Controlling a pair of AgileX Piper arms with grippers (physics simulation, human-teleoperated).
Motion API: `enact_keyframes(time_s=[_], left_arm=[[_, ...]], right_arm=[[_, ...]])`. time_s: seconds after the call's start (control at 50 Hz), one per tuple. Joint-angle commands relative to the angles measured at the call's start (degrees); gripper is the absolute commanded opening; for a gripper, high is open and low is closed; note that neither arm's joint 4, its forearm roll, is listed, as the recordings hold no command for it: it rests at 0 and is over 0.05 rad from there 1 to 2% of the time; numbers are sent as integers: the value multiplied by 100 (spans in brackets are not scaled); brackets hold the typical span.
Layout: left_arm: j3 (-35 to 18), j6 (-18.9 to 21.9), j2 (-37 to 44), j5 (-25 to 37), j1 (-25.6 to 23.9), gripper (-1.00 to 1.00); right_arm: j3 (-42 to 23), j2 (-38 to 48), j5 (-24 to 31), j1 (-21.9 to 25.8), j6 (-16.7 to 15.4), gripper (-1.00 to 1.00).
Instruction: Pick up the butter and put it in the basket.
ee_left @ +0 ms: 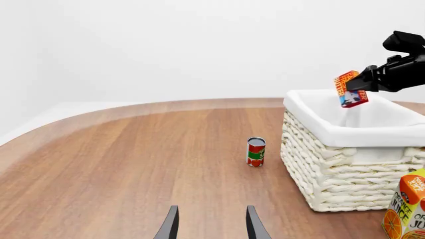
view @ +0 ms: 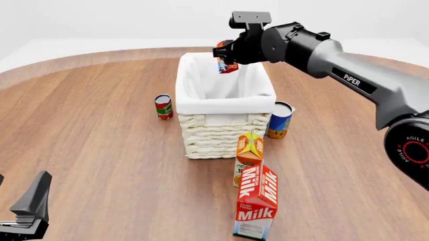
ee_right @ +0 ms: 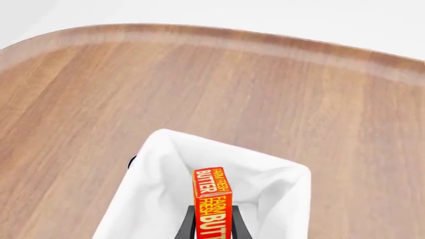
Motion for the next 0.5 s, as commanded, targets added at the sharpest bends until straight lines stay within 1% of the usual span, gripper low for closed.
enact_keyframes(time_s=[0.02,0.08,0.1,0.26,0.5], left_arm=[[0,0,0,0,0,100],[0,0,0,0,0,100],[0,0,0,0,0,100],[0,0,0,0,0,100],[0,0,0,0,0,100]], right_arm=[[48,59,-182,-29,99,-100],[-29,125,-145,-55,62,-100],[-33,99,-142,-25,104,-100],[158,159,-295,38,91,-100],[85,332,-328,-1,114,-100]])
